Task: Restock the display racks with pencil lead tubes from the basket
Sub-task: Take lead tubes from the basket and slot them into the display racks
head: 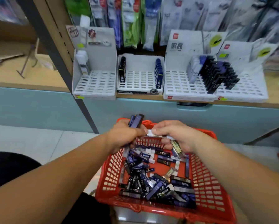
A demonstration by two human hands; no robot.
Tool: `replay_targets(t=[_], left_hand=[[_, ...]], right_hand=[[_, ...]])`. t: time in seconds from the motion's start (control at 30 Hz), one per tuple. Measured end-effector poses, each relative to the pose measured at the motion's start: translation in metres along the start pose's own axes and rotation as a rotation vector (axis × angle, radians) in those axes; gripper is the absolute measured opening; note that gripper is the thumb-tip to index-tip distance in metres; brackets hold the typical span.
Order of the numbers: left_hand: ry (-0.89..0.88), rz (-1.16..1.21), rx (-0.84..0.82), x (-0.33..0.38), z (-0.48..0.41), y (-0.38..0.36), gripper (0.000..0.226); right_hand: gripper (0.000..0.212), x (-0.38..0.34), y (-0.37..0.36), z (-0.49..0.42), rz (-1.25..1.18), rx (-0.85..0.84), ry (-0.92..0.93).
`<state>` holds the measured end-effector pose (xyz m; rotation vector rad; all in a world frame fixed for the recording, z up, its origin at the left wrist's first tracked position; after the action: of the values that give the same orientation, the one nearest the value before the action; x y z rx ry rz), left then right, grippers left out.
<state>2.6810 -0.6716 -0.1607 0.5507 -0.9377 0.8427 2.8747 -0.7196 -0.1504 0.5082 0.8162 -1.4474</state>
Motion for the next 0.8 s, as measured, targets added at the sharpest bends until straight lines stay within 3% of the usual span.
replay_targets(t=[0.2, 0.37, 0.6, 0.67, 0.8], left_hand=[[-0.129, -0.094, -0.087, 0.073, 0.042, 0.034, 0.025], [-0.252, 0.032, 0.009, 0.105, 0.051, 0.075, 0.02], [-0.268, 0.231, 0.133, 0.102, 0.037, 0.123, 0.015], [-0.253, 0.203, 0.124, 0.099, 0.03, 0.14, 0.015], [-0.202, 0.149, 0.184, 0.084, 0.022, 0.167, 0.021]], right_hand=[[0.037, -0.084, -0.031, 0.044, 0.159, 0.094, 0.143], [0.03, -0.123, -0.049, 0.045, -0.07, 0.041, 0.321], [0.027, -0.154, -0.093, -0.007, -0.334, 0.179, 0.537], [0.022, -0.159, -0.097, -0.02, -0.256, 0.251, 0.568], [0.01, -0.17, -0.115, -0.042, 0.211, 0.442, 0.694]])
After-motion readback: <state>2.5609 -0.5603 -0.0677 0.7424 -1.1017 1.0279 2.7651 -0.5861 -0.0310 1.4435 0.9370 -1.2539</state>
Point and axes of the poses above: each hand's wrist, its own z-axis away from the middle knuckle, its own y-axis out of the back of the hand, x = y × z, the point moved 1 cm from there along -z, towards the middle knuckle, and after that the axes turned 5 degrees about -x, right-handed, at the moved point
